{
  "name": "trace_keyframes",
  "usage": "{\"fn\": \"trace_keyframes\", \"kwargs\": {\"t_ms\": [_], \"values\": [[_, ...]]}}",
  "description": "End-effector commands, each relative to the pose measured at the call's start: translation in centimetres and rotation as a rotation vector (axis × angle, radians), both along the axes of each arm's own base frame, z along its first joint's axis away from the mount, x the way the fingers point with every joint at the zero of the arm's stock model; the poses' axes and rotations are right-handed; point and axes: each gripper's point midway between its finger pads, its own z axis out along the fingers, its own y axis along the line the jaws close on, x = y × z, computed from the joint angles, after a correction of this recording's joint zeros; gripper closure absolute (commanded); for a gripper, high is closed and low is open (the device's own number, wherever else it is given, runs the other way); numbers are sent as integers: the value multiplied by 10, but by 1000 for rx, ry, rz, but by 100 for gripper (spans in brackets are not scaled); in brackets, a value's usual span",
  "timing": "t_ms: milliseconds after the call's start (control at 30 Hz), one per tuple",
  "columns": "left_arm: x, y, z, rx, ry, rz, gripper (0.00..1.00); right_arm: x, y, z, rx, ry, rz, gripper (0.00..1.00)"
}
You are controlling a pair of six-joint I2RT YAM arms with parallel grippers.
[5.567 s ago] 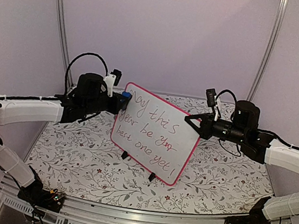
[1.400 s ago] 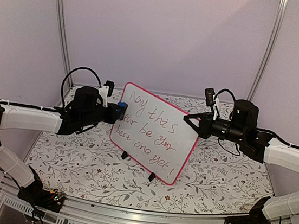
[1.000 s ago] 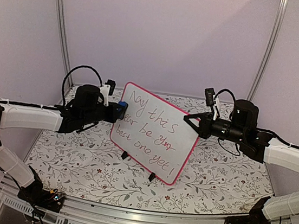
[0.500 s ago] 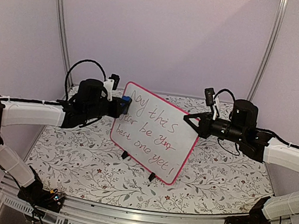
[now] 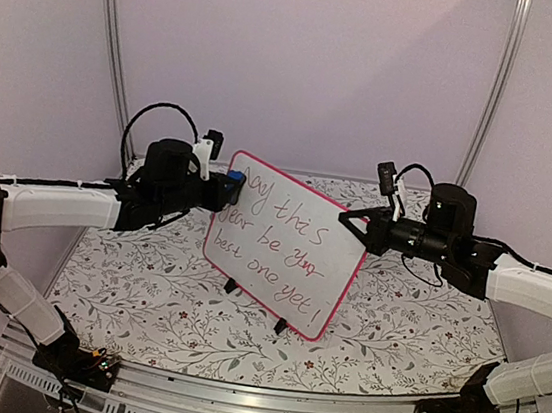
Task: Erase the whiteboard
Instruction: Erase the center of the whiteboard.
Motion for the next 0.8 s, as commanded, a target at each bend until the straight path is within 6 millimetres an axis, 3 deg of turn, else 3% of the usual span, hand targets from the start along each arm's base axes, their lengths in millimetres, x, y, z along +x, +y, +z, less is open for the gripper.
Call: {"fn": "trace_keyframes", "kwargs": {"t_ms": [0, 767], "values": [[3, -12, 17, -14, -47, -21, 86, -33, 17, -34, -95, 48, 169, 100], [6, -12, 35, -20, -83, -19, 86, -33, 17, -35, -96, 49, 170, 100]]}}
